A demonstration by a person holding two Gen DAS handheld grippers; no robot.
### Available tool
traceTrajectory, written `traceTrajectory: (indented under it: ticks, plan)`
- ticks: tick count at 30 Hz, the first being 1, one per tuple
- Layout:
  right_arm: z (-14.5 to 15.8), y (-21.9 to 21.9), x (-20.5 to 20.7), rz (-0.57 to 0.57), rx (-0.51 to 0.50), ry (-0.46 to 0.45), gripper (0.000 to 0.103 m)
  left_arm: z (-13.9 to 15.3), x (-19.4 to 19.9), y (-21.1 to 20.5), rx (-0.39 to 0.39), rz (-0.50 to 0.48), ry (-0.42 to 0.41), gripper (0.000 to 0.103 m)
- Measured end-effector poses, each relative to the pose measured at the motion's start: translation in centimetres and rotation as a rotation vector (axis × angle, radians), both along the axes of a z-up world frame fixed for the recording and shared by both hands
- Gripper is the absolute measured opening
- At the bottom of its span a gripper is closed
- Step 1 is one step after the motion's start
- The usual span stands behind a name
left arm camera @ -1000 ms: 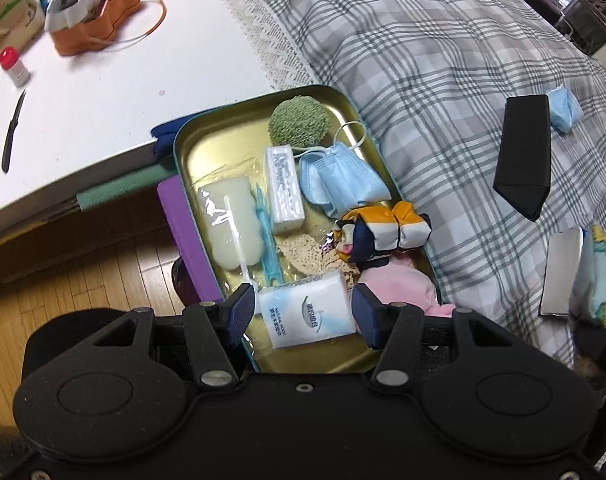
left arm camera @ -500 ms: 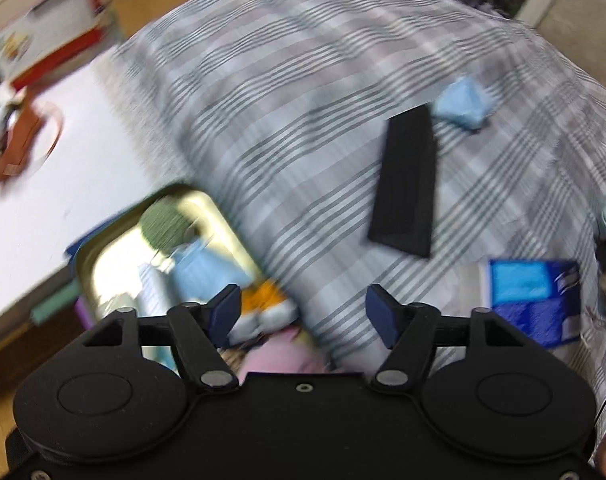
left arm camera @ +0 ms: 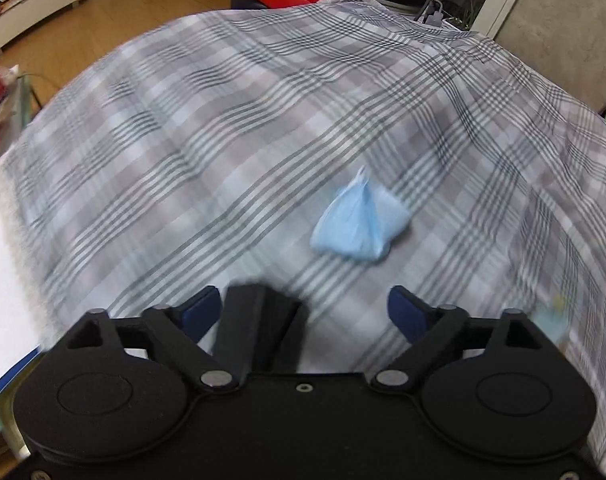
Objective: Organize soft objects
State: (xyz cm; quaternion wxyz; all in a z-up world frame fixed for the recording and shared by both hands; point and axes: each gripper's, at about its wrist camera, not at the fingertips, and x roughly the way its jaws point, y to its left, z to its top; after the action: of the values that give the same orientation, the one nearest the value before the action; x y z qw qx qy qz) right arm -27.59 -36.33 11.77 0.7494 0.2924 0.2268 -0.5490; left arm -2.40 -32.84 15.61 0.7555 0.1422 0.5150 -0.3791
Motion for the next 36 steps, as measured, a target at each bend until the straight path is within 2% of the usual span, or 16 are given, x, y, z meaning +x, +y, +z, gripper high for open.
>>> traceTrajectory:
  ticks: [4,12,17,20,27,30,32,33,34,36]
  plan:
    - [-1.2,-0.8,-0.6,-0.002,0.040,-0.021,0.053,-2.6,0.7,-4.6,0.031,0.009,-0.020,0.089]
    - [-1.2,-0.2,-0.4,0.037,-0.003,-0.025,0.053,-6.2,1.2,-10.2,0.060,-0.005,-0.024,0.090]
    - [-1.4,-1.1,-0.7,0.034,0.031,-0.048,0.053,-8.1,1.7,-11.9,0.087,-0.003,0.032,0.093]
    - [-1.5,-1.2,-0.8,0.035,0.045,-0.052,0.053,-8.5,1.5,-12.2,0.095,0.022,0.019,0.093]
    - [-1.4,-0.9,-0.7,0.045,0.038,-0.036,0.053,-7.7,0.5,-13.1,0.046,-0.025,0.004,0.093]
    - [-1.5,-1.2,-0.8,0.042,0.046,-0.040,0.053,-8.0,0.6,-13.9,0.044,-0.049,0.039,0.092]
    - [-1.5,-1.3,-0.8,0.043,0.047,-0.040,0.053,-8.3,0.8,-14.1,0.042,-0.050,0.068,0.085]
    - [-1.5,-1.3,-0.8,0.042,0.046,-0.039,0.053,-8.5,0.8,-14.1,0.045,-0.052,0.077,0.066]
    - [-1.6,-1.4,-0.7,0.042,0.045,-0.035,0.053,-8.6,0.8,-14.1,0.049,-0.055,0.088,0.053]
    - [-1.6,-1.4,-0.6,0.041,0.043,-0.031,0.053,-8.4,0.6,-13.9,0.051,-0.054,0.078,0.047]
